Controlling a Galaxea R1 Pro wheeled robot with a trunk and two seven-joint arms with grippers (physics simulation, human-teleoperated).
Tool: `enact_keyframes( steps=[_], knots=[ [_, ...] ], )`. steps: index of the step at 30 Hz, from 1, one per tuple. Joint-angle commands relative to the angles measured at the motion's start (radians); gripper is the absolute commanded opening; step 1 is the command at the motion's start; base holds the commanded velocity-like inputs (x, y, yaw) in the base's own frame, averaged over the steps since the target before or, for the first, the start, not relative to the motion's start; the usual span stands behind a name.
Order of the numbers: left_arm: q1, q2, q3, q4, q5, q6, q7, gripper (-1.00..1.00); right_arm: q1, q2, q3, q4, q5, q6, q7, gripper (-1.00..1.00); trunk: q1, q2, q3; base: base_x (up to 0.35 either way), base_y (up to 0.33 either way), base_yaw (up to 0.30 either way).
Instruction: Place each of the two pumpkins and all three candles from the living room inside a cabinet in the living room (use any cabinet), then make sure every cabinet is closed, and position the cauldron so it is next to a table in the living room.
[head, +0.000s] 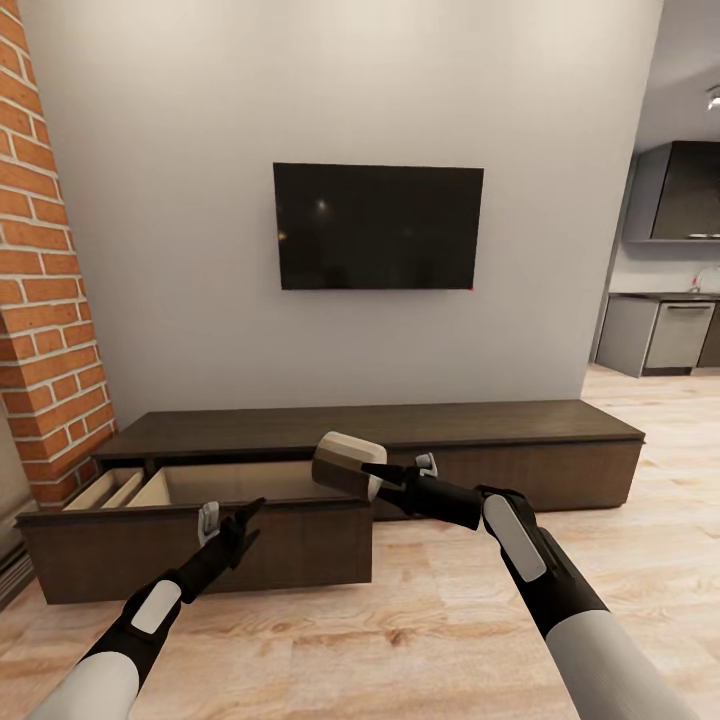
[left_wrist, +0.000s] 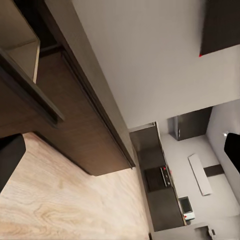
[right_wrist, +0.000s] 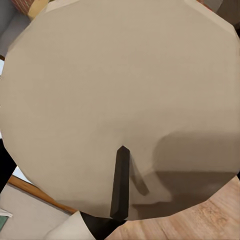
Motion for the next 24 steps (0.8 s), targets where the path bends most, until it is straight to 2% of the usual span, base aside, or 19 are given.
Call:
enact_keyframes(
  steps=[1,8,24],
  knots=[
    [-0.001,0.000,0.003,0.001,0.005,0.008,-0.002,1.00,-0.001,-0.001,0.000,0.000,0.000,0.003,0.003,-1.00,0.000,0.000,-0.001,0.000,0.000,0.000],
    [-0.001,-0.001,0.003,0.001,0.005,0.008,-0.002,1.00,-0.001,-0.001,0.000,0.001,0.000,0.002,0.002,-1.00,0.000,0.000,-0.005,0.000,0.000,0.027],
    [-0.001,0.000,0.003,0.001,0.005,0.008,-0.002,1.00,-0.001,-0.001,0.000,0.002,0.000,0.003,0.002,-1.00,0.000,0.000,-0.028,0.000,0.000,0.089]
  ],
)
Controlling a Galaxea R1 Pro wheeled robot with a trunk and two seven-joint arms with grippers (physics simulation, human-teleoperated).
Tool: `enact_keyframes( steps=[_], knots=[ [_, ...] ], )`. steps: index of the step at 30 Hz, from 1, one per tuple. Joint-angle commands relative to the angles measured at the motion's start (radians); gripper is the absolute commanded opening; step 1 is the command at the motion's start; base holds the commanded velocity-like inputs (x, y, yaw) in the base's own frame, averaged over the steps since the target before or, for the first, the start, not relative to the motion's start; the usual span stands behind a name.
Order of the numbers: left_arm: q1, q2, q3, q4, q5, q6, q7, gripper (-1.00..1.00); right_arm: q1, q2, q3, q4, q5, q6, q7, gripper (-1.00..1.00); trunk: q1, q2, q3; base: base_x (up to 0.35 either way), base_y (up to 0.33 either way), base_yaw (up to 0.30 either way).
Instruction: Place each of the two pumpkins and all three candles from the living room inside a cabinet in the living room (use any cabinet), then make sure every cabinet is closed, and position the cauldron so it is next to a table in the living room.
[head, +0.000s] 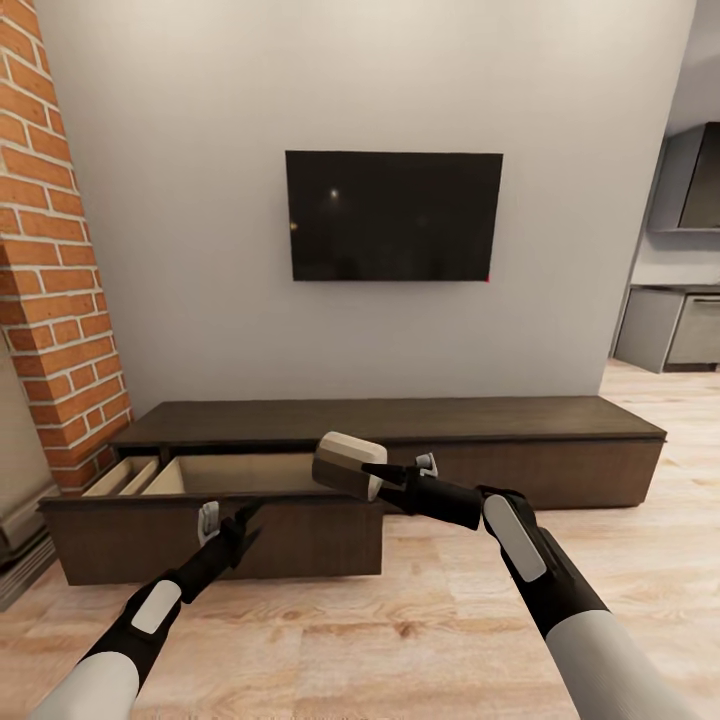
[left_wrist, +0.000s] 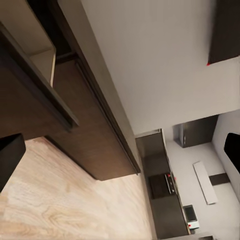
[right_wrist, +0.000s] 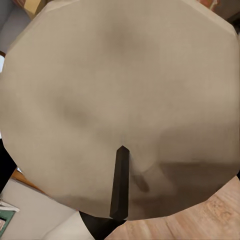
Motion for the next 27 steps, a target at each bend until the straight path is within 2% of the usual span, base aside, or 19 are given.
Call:
enact_keyframes(
  steps=[1,7,27],
  knots=[
    [-0.001,0.000,0.003,0.001,0.005,0.008,-0.002,1.00,-0.001,-0.001,0.001,0.000,-0.001,0.003,0.003,-1.00,0.000,-0.001,-0.003,0.000,0.000,0.093],
    [-0.001,0.000,0.003,0.001,0.006,0.008,0.000,1.00,-0.001,-0.001,0.001,0.000,-0.001,0.003,0.004,-1.00,0.000,-0.001,-0.012,0.000,0.000,0.093],
    [-0.001,0.000,0.003,0.001,0.005,0.008,0.001,1.00,0.000,-0.001,0.001,0.000,0.002,0.003,0.004,-1.00,-0.009,0.004,0.056,0.000,0.000,0.035]
  ],
)
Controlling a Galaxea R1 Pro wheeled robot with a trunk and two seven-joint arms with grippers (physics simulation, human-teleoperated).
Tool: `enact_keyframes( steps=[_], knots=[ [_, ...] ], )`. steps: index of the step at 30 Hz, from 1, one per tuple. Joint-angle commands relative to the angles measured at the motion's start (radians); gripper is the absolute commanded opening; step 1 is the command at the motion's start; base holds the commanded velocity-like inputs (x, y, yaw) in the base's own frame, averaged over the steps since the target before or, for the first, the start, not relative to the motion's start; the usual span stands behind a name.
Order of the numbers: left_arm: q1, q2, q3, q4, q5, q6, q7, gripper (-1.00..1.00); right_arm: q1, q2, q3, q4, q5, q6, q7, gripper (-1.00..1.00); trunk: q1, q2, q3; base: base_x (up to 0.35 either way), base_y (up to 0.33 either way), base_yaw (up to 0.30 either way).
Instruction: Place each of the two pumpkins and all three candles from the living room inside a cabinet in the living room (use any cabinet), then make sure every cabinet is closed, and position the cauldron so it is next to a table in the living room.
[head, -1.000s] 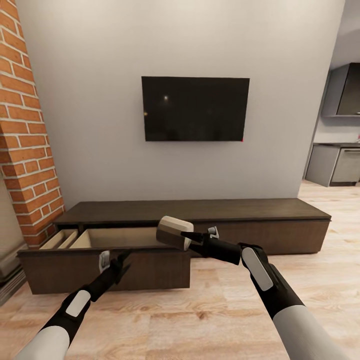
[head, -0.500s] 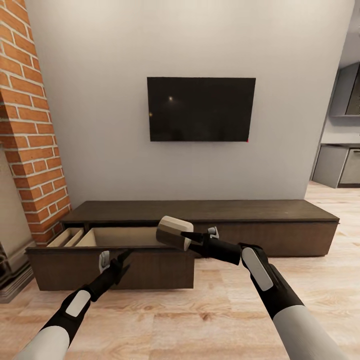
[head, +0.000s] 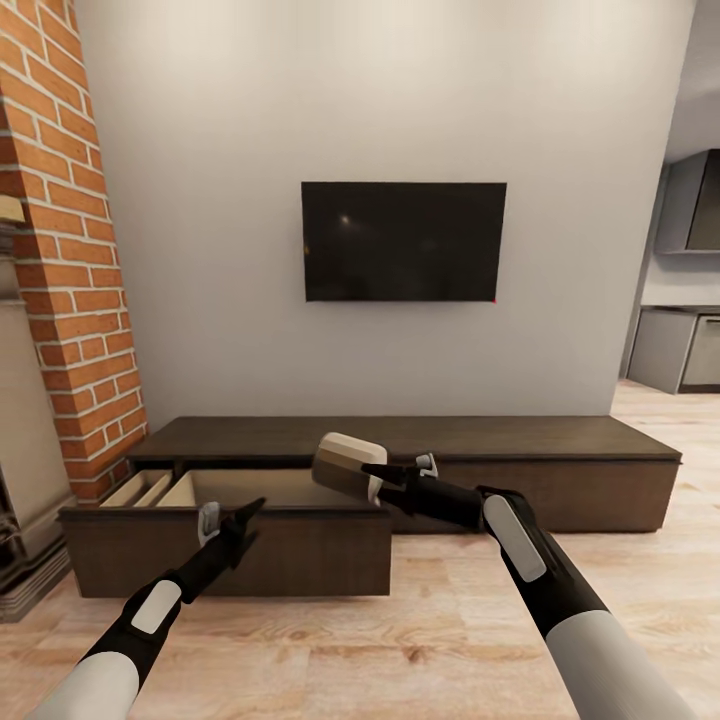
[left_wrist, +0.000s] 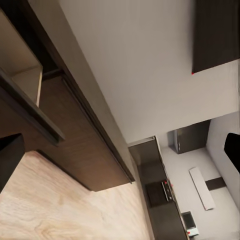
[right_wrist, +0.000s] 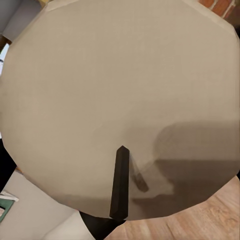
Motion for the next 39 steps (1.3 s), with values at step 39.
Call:
enact_keyframes(
  steps=[39],
  knots=[
    [-0.001,0.000,0.003,0.001,0.005,0.007,-0.003,1.00,0.000,-0.001,-0.001,0.008,0.001,0.003,0.003,-1.00,-0.136,0.246,0.068,0.000,0.000,0.124]
  ],
)
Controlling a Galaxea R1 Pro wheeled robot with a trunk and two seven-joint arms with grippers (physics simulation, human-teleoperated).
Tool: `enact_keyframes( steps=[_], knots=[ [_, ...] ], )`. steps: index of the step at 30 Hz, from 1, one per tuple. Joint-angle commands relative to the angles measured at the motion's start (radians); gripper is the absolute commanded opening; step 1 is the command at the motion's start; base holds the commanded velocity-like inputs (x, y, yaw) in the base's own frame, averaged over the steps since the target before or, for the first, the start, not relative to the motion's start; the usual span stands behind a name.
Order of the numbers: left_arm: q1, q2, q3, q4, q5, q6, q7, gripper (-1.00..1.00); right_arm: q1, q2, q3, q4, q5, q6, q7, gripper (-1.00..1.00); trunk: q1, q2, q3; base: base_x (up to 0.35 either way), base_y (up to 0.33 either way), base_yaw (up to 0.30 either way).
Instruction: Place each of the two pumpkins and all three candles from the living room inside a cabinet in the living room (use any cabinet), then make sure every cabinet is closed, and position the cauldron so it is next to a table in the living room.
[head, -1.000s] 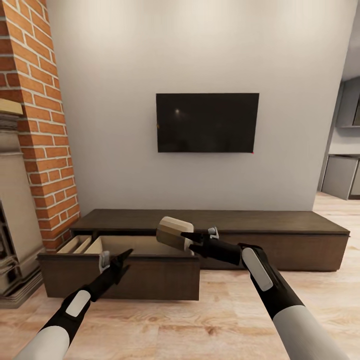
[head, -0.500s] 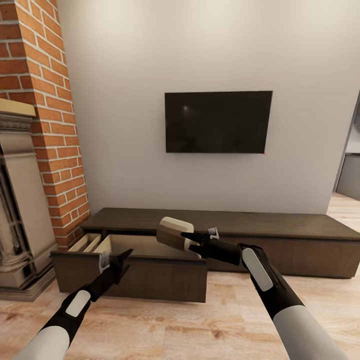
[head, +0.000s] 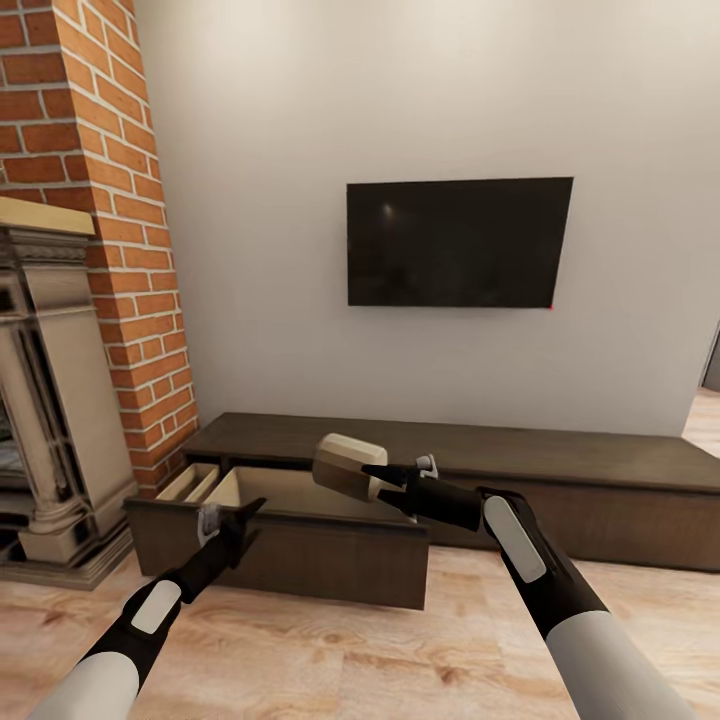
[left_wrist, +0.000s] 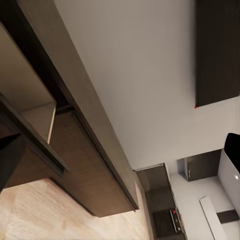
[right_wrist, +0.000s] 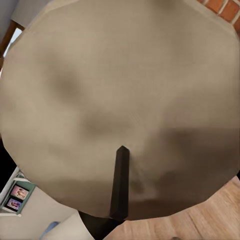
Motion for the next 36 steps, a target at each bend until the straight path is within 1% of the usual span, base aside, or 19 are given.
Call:
enact_keyframes(
  steps=[1,8,18,28,36],
  knots=[
    [-0.001,0.000,0.003,0.001,0.004,0.008,-0.002,1.00,-0.001,-0.001,0.001,0.000,0.000,0.003,0.003,-1.00,-0.004,0.007,0.001,0.000,0.000,0.120],
    [-0.001,0.000,0.003,0.001,0.005,0.008,-0.002,1.00,-0.001,-0.001,0.001,0.000,0.000,0.002,0.005,-1.00,-0.031,0.056,0.013,0.000,0.000,0.105],
    [-0.001,0.000,0.004,0.001,0.005,0.008,-0.003,1.00,-0.001,-0.001,0.001,0.000,0.000,0.001,0.005,-1.00,-0.069,0.126,0.043,0.000,0.000,0.009],
    [-0.001,0.000,0.004,0.001,0.005,0.008,-0.003,1.00,-0.001,-0.001,0.001,0.000,0.000,0.001,0.006,-1.00,-0.069,0.126,0.043,0.000,0.000,0.000],
    [-0.001,0.000,0.004,0.001,0.006,0.008,-0.003,1.00,-0.001,-0.001,0.001,0.000,0.000,0.001,0.005,-1.00,-0.069,0.126,0.031,0.000,0.000,0.000]
  ],
)
